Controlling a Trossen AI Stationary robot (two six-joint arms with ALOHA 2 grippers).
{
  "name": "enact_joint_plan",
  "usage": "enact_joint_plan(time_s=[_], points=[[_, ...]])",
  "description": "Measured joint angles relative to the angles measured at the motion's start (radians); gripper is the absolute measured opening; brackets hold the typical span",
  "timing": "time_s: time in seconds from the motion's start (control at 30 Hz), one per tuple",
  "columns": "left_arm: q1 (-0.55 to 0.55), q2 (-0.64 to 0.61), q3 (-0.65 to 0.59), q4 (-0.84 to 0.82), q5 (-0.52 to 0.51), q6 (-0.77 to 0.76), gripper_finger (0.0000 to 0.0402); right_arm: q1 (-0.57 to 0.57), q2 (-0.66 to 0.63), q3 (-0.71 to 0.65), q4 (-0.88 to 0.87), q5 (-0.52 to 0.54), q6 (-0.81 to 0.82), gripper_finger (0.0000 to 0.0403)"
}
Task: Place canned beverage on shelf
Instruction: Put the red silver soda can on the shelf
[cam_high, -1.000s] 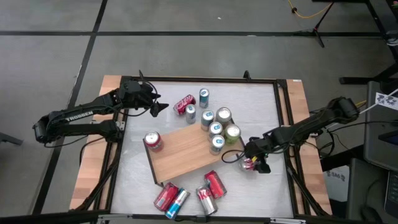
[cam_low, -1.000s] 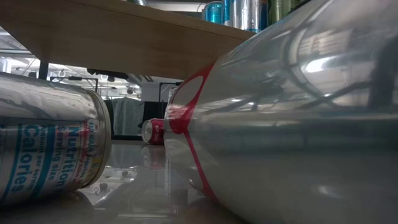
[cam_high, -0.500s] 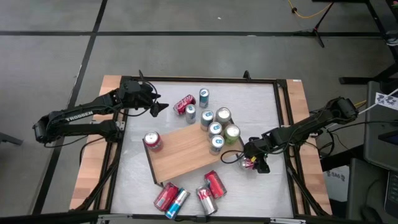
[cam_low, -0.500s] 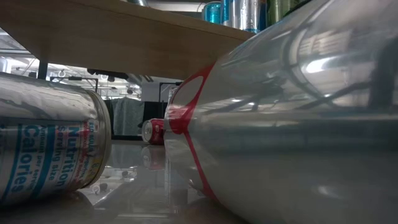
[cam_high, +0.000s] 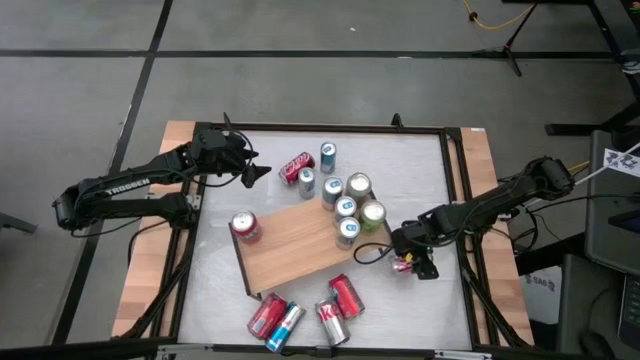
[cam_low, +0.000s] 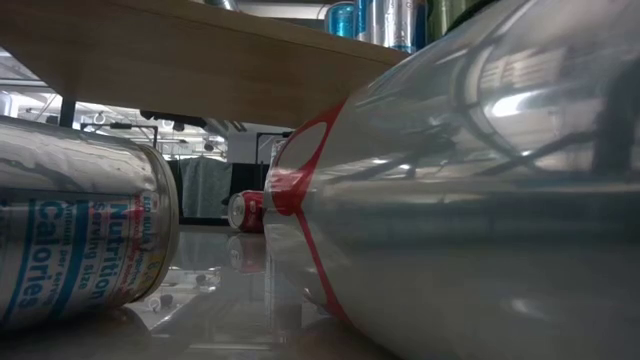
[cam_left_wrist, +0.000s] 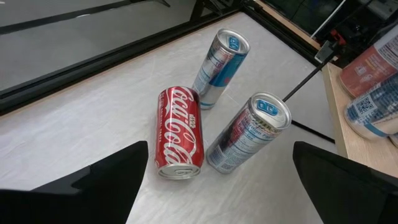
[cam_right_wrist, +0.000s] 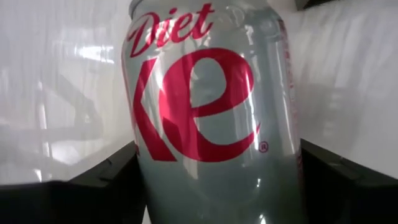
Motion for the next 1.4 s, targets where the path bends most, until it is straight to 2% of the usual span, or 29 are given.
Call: enact_joint_plan(time_s=[0.53, 0.73, 0.93, 1.07, 1.4], points=[[0.0, 0.0, 0.0, 0.0, 0.0, 0.0, 0.0395, 0.0, -0.005, 0.178, -0.355, -0.019, -0.07, 0.0297], [0.0, 0.0, 0.0, 0.0, 0.0, 0.0, 0.0395, 0.0, -0.056, 0.26, -0.458, -0.019, -0.075, 0.0296], [0.0, 0.0, 0.0, 0.0, 0.0, 0.0, 0.0395, 0.0, -0.115, 0.363, -0.471, -0.018, 0.003, 0.0297], [0.0, 0.0, 0.0, 0.012, 0.0, -0.001, 0.0395, 0.0, -0.123, 0.449, -0.471, 0.022, 0.051, 0.0299], [-0.005, 0.0, 0.0, 0.255, 0.009, -0.12, 0.0395, 0.0, -0.123, 0.637, -0.469, 0.15, 0.062, 0.0299]])
